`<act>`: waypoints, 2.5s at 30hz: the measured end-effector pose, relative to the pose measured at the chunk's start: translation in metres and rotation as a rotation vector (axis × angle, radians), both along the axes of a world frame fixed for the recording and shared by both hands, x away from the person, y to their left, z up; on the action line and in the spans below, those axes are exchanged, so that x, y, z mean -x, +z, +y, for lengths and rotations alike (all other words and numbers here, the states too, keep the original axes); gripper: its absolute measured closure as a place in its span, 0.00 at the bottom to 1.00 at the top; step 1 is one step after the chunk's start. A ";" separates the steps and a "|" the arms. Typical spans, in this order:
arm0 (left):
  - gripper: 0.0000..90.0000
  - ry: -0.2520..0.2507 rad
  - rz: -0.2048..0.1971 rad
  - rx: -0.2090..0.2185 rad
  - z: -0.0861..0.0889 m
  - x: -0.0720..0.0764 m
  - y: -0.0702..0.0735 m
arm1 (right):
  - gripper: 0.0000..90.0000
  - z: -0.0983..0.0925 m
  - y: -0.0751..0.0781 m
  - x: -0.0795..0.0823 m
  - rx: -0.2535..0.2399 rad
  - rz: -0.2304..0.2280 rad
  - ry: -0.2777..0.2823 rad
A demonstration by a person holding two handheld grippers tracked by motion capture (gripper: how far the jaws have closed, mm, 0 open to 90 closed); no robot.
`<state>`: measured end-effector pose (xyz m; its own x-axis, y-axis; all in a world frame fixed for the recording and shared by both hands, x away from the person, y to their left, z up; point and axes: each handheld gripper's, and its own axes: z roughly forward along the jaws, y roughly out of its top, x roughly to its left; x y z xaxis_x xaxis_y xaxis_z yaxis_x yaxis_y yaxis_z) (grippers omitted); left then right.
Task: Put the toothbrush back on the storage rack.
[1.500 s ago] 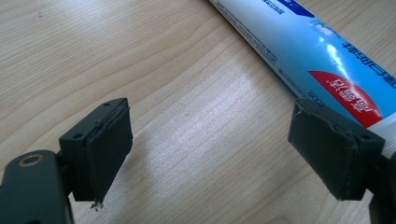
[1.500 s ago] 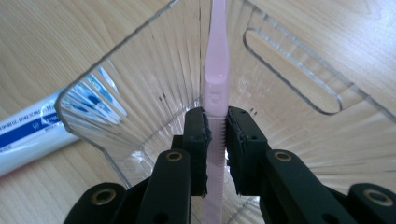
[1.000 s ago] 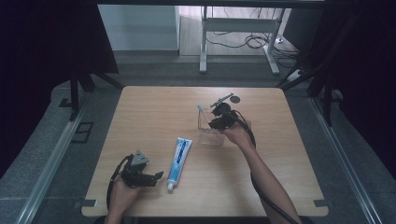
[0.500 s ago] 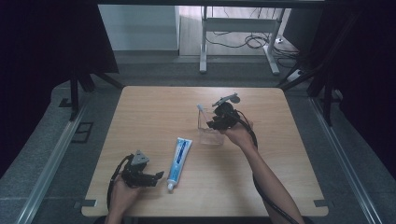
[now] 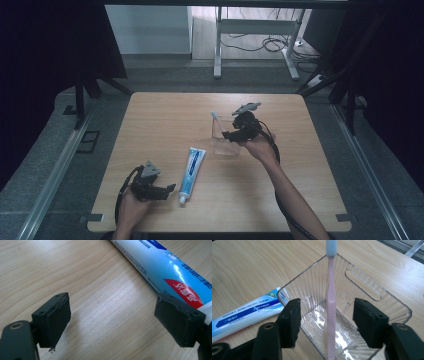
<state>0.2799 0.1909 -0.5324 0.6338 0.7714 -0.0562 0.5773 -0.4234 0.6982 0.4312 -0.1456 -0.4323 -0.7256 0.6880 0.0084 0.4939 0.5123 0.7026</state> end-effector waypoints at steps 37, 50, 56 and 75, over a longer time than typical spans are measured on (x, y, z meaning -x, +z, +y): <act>0.15 0.000 0.005 0.022 -0.001 0.000 0.000 | 0.03 -0.031 -0.001 0.048 -0.002 -0.078 0.032; 0.15 0.000 0.007 0.020 -0.003 0.000 0.000 | 0.03 -0.052 -0.009 0.067 -0.008 -0.079 0.026; 0.15 -0.006 0.002 0.009 -0.003 0.000 0.000 | 0.03 -0.065 -0.013 0.077 -0.019 -0.073 0.017; 0.15 -0.005 -0.007 0.018 -0.003 0.001 0.000 | 0.02 -0.087 -0.032 0.109 -0.011 -0.077 -0.011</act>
<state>0.2792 0.1877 -0.5321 0.6379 0.7673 -0.0654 0.5704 -0.4138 0.7095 0.3226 -0.2325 -0.4638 -0.7166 0.6963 -0.0398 0.4436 0.4991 0.7444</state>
